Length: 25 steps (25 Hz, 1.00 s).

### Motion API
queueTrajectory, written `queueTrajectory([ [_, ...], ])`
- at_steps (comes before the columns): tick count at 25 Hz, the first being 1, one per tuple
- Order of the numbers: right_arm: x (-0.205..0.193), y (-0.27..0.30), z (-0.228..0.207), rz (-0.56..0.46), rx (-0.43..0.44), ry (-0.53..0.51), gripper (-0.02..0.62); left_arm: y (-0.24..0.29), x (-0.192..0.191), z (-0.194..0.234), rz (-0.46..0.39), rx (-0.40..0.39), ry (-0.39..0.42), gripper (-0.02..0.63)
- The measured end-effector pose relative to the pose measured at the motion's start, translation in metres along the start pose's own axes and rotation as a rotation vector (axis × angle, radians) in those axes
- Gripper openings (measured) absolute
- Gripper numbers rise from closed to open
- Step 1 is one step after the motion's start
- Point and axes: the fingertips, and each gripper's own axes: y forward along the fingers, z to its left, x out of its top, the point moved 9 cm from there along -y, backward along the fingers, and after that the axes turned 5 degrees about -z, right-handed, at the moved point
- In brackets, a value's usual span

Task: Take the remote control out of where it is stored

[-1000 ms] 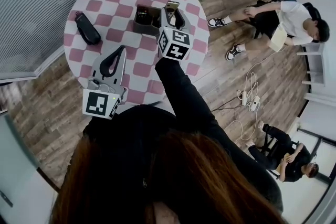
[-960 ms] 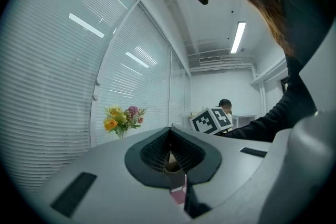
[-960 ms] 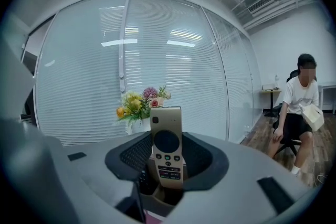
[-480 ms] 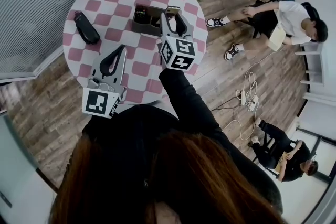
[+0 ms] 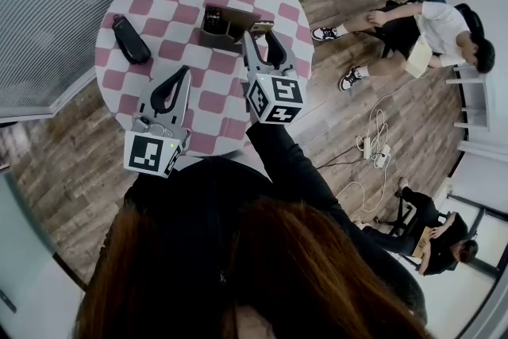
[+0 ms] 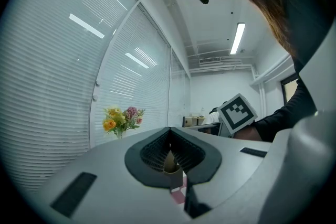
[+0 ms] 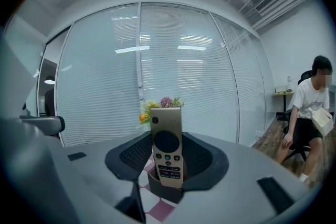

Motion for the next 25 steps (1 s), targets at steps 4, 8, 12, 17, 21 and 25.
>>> queueTrajectory([
  [4, 0.006, -0.014, 0.003, -0.010, 0.017, -0.012, 0.188, 0.000, 0.001, 0.000, -0.001, 0.001, -0.001, 0.009],
  [8, 0.008, -0.033, 0.004, -0.012, 0.035, -0.013, 0.187, -0.001, 0.002, 0.000, -0.003, 0.001, 0.001, 0.009],
  [12, 0.009, -0.049, 0.006, -0.010, 0.051, 0.000, 0.187, 0.000, 0.001, 0.001, -0.003, 0.000, 0.000, 0.009],
  [17, 0.006, -0.058, 0.010, 0.001, 0.066, 0.003, 0.188, 0.001, 0.000, 0.000, -0.006, -0.006, 0.000, 0.009],
  [21, 0.006, -0.064, 0.012, 0.007, 0.081, 0.002, 0.187, 0.001, 0.001, -0.001, -0.008, -0.007, 0.001, 0.009],
  [25, -0.002, -0.075, 0.012, 0.051, 0.099, -0.006, 0.187, 0.000, 0.002, 0.000, -0.009, -0.002, 0.001, 0.009],
])
